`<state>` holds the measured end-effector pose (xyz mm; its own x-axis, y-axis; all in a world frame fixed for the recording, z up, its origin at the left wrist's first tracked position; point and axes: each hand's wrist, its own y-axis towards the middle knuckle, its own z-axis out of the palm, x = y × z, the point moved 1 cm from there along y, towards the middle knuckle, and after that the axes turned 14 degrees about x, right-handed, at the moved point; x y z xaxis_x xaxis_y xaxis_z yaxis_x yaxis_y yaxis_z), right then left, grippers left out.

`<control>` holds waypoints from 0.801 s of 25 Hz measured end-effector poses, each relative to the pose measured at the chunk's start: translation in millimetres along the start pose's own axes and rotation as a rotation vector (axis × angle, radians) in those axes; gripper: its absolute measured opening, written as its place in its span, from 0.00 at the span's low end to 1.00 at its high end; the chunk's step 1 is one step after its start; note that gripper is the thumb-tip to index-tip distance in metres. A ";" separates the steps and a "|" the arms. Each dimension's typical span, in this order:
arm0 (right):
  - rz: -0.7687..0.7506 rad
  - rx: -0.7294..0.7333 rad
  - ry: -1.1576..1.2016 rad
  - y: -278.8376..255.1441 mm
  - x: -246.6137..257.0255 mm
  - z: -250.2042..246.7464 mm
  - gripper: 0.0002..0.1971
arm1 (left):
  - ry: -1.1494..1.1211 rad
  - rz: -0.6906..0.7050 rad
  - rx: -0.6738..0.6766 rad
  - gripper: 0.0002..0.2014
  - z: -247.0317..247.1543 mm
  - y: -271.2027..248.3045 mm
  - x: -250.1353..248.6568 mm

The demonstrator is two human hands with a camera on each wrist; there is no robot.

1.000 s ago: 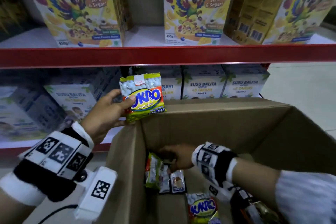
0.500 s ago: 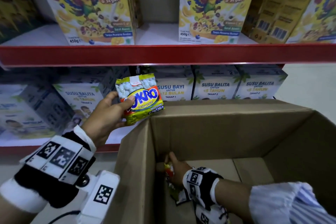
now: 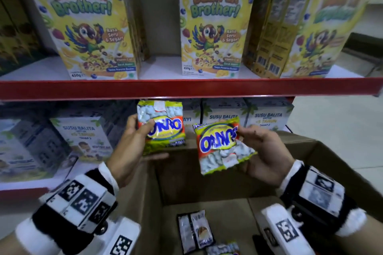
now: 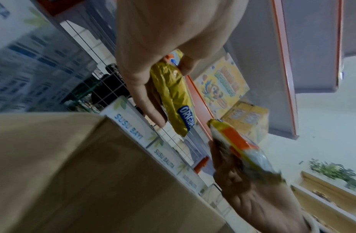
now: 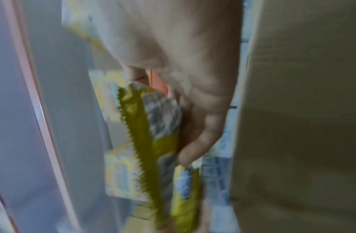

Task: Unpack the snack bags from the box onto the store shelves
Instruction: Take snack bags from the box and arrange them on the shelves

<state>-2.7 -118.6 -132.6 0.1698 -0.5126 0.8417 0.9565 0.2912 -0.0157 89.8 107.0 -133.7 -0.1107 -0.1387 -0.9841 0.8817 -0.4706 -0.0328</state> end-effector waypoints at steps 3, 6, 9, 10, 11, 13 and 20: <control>-0.042 -0.133 -0.084 -4.6 -0.6 5.0 0.27 | 0.005 -0.027 0.103 0.10 27.0 -8.9 6.9; -0.184 -0.219 -0.251 -6.3 -0.9 10.0 0.31 | -0.018 -0.034 0.164 0.13 40.8 -13.4 11.2; -0.214 -0.235 -0.356 -6.8 -5.5 11.2 0.29 | -0.061 -0.016 0.260 0.18 47.3 -19.9 13.6; -0.215 -0.223 -0.374 -5.9 -9.4 11.3 0.29 | -0.037 -0.010 0.297 0.23 48.6 -21.7 15.8; -0.221 -0.209 -0.388 -4.2 -13.4 12.5 0.29 | 0.001 -0.009 0.325 0.28 48.6 -22.9 18.1; -0.232 -0.221 -0.430 1.6 -19.5 14.7 0.27 | 0.071 -0.019 0.343 0.34 43.9 -22.6 21.5; 0.471 -0.189 -0.908 38.9 -90.0 -46.4 0.26 | 0.124 0.042 0.082 0.26 -12.8 -3.3 24.2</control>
<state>30.2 -98.6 -234.0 0.3681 0.4444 0.8167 0.8746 0.1326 -0.4664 90.1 116.4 -159.7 -0.0127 -0.0539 -0.9985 0.8433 -0.5371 0.0183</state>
